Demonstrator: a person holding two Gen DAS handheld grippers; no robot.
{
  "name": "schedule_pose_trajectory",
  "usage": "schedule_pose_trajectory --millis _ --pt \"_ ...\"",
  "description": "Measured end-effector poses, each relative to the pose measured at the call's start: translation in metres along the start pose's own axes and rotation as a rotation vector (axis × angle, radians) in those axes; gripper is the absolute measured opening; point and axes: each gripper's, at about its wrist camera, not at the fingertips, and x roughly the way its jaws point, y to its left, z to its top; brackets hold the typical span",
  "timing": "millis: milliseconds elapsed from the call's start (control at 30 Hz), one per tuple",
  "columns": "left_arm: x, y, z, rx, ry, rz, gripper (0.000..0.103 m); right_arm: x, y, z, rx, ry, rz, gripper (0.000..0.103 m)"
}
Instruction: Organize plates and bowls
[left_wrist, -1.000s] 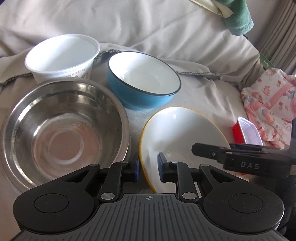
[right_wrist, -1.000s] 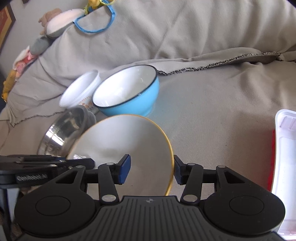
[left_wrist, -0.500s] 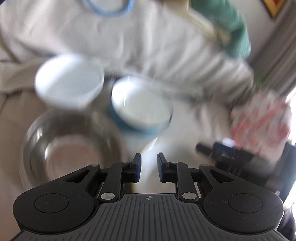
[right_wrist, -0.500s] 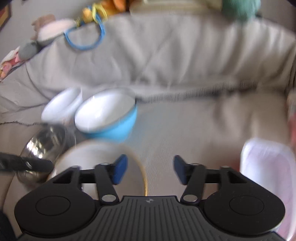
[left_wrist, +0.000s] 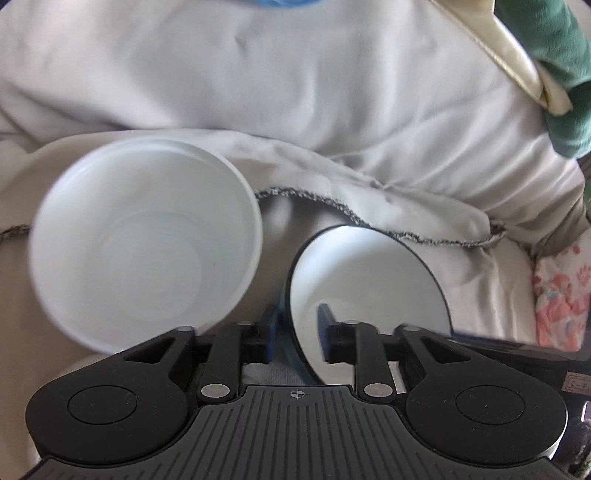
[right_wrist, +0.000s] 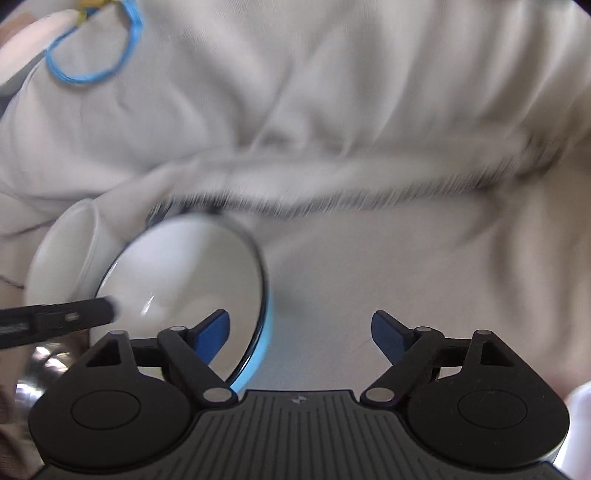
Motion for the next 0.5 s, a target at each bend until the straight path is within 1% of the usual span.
schedule_pose_trajectory --millis 67,100,167,200,233,333,367,400,433,500 --pt "0.008 -0.004 -0.002 0.028 0.002 0.023 0.026 0.014 -0.01 -0.002 0.052 0.067 0.102 0.048" --pt "0.01 -0.007 -0.004 0.045 0.0 0.036 0.026 0.016 -0.011 -0.003 0.058 0.079 0.141 0.044" --pt "0.008 -0.01 -0.007 0.064 0.0 0.052 0.026 0.013 -0.011 -0.004 0.06 0.07 0.189 0.031" --pt "0.006 -0.01 -0.007 0.057 0.008 0.053 0.026 0.009 -0.01 -0.004 0.06 0.061 0.206 0.028" --pt "0.003 -0.01 -0.008 0.046 0.029 0.046 0.026 0.002 -0.009 -0.005 0.057 0.048 0.211 0.027" --pt "-0.003 -0.011 -0.011 0.034 0.104 -0.011 0.026 -0.021 -0.004 -0.009 -0.007 -0.018 0.149 0.027" --pt "-0.004 -0.012 -0.014 0.032 0.114 -0.027 0.029 -0.026 -0.004 -0.01 -0.025 -0.034 0.128 0.028" --pt "-0.003 -0.013 -0.016 0.028 0.116 -0.035 0.029 -0.029 -0.006 -0.011 -0.031 -0.04 0.115 0.028" --pt "-0.002 -0.014 -0.017 0.029 0.108 -0.033 0.027 -0.03 -0.009 -0.011 -0.029 -0.04 0.108 0.028" --pt "0.0 -0.015 -0.019 0.039 0.078 -0.023 0.026 -0.024 -0.015 -0.01 -0.007 -0.031 0.114 0.028"
